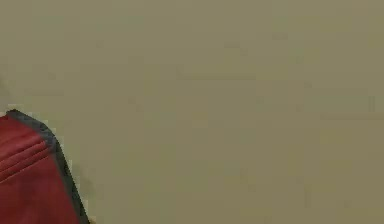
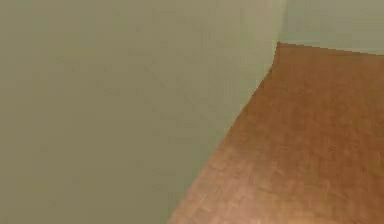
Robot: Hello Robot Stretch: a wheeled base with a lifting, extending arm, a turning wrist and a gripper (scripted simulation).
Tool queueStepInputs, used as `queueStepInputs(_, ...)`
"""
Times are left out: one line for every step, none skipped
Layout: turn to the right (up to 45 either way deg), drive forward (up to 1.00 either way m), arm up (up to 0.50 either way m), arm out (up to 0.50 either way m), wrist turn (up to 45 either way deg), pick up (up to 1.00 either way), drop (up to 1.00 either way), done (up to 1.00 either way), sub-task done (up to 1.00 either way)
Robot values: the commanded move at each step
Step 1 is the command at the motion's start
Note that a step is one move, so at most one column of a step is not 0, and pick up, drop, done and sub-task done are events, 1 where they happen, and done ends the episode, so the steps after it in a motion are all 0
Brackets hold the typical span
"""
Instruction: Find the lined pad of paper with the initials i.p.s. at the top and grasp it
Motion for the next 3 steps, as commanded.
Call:
queueStepInputs(45.0, 0.0, 0.0, 0.0, 0.0, 0.0, 0.0, 0.0, 0.0)
queueStepInputs(45.0, 0.0, 0.0, 0.0, 0.0, 0.0, 0.0, 0.0, 0.0)
queueStepInputs(45.0, 0.0, 0.0, 0.0, 0.0, 0.0, 0.0, 0.0, 0.0)
